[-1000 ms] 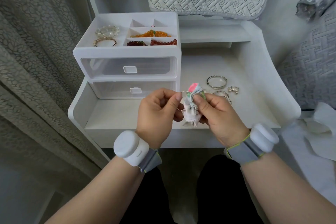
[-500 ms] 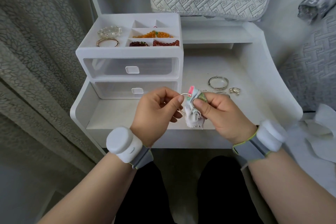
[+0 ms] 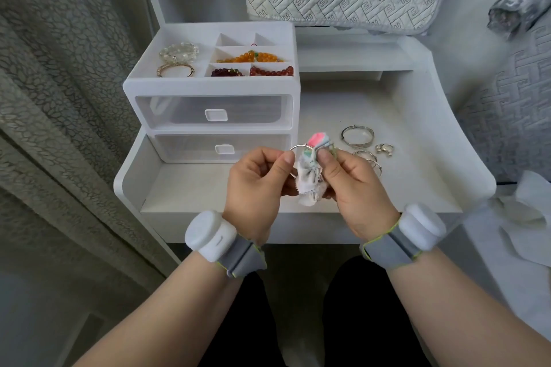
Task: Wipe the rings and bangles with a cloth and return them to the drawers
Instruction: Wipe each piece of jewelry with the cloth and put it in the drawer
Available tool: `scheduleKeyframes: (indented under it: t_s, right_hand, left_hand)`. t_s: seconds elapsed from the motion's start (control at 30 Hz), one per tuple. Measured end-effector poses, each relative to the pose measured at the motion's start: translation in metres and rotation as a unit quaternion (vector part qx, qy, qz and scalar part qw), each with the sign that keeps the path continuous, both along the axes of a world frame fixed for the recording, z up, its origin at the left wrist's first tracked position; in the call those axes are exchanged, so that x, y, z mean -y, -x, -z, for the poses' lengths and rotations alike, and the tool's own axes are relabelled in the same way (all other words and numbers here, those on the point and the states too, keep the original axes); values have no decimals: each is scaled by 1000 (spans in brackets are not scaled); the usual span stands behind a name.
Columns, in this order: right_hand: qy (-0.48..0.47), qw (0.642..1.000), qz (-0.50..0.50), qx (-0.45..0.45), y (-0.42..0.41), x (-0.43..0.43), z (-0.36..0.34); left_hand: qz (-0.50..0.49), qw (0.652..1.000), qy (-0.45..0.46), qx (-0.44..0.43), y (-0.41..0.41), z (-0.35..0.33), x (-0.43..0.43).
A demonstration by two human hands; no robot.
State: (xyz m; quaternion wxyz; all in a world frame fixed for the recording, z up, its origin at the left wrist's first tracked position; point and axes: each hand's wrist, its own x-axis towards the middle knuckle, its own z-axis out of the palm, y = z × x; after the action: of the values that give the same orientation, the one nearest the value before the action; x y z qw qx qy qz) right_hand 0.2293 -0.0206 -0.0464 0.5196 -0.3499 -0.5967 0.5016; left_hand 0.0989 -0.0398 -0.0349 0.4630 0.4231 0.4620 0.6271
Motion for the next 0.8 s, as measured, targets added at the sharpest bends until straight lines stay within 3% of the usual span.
scheduleKeyframes:
  t_s: [0.1, 0.23, 0.3, 0.43, 0.67, 0.8]
  right_hand:
    - [1, 997, -68, -44, 3, 1, 2]
    - [-62, 997, -33, 26, 2, 6, -3]
    - [-92, 993, 7, 77, 0, 5, -4]
    - [-132, 974, 62, 174, -4, 3, -1]
    - [-226, 923, 146, 274, -2, 0, -1]
    - [-277, 896, 150, 313, -2, 1, -2]
  left_hand:
    - [30, 994, 40, 101, -2, -1, 0]
    - [11, 992, 56, 111, -2, 0, -1]
    - [-17, 998, 23, 57, 0, 1, -1]
    - [-49, 986, -77, -141, 8, 2, 3]
    - [-99, 875, -223, -419, 21, 11, 9]
    - [-105, 846, -230, -470, 24, 13, 8]
